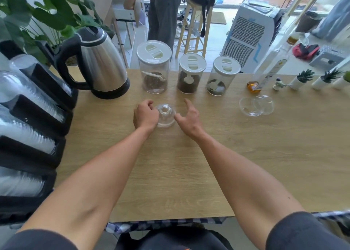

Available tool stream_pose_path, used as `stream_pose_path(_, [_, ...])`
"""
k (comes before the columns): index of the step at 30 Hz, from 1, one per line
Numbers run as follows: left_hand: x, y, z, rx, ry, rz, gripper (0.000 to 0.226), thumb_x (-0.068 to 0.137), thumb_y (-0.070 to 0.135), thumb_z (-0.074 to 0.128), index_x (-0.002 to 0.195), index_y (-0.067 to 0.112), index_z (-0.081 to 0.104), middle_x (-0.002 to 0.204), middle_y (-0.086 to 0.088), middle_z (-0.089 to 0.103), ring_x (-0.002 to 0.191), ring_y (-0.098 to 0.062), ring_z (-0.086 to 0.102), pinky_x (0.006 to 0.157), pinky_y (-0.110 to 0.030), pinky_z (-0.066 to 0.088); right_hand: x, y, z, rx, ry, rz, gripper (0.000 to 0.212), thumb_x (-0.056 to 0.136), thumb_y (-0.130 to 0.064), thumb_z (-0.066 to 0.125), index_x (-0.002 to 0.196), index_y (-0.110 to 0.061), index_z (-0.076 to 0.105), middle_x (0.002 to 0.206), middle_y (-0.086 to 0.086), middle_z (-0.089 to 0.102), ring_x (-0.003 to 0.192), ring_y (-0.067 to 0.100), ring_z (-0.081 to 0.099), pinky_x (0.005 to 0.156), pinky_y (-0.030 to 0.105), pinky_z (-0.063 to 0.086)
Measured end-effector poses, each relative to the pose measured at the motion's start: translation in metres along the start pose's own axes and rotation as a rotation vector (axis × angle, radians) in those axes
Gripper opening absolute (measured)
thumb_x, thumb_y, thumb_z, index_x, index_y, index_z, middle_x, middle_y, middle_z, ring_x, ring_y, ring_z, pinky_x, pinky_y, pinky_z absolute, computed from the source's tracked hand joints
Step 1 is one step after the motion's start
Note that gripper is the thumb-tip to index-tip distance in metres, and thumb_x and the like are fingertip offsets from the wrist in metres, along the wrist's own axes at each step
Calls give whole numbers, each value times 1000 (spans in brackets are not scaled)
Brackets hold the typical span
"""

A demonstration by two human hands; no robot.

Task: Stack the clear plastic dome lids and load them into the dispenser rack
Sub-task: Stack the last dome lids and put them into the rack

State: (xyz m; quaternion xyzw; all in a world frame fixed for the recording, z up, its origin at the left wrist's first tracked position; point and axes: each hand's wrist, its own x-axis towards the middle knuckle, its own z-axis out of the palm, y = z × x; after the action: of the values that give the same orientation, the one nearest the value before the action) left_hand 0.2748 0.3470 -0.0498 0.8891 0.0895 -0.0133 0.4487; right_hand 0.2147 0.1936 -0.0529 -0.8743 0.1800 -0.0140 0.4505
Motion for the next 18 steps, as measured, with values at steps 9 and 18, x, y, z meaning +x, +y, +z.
stream_pose_path(9, [-43, 74, 69, 197, -175, 460, 42, 91, 17, 60, 132, 11, 66, 132, -11, 66, 124, -31, 59, 105, -39, 46, -2, 61, -109, -69, 308, 18, 61, 90, -24, 65, 147, -10, 51, 143, 13, 59, 132, 29, 54, 109, 40, 47])
stream_pose_path(18, [-107, 147, 177, 251, -296, 547, 47, 95, 21, 61, 142, 15, 59, 147, -4, 59, 136, -25, 52, 111, -42, 45, 13, 141, -228, -165, 386, 16, 55, 90, -21, 64, 142, -6, 55, 140, 13, 57, 129, 31, 52, 109, 39, 44])
